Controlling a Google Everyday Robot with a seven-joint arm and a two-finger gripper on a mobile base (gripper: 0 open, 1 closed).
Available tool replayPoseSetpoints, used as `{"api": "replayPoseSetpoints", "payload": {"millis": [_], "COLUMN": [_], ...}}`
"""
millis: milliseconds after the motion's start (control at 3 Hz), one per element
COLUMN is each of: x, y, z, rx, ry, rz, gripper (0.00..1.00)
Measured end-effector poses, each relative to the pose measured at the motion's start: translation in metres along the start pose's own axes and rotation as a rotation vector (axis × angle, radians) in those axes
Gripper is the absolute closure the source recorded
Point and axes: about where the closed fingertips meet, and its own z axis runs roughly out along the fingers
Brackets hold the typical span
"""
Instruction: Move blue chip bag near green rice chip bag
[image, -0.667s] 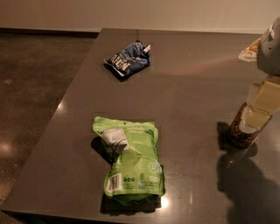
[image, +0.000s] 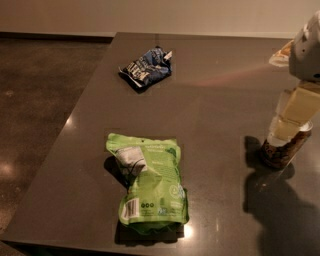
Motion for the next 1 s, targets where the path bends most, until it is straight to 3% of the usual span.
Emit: {"api": "replayPoseSetpoints", "payload": {"millis": [1000], "x": [-0.071], "y": [-0.074], "z": [0.052], "rx": [0.049], "ry": [-0.140], "rz": [0.030], "gripper": [0.00]}}
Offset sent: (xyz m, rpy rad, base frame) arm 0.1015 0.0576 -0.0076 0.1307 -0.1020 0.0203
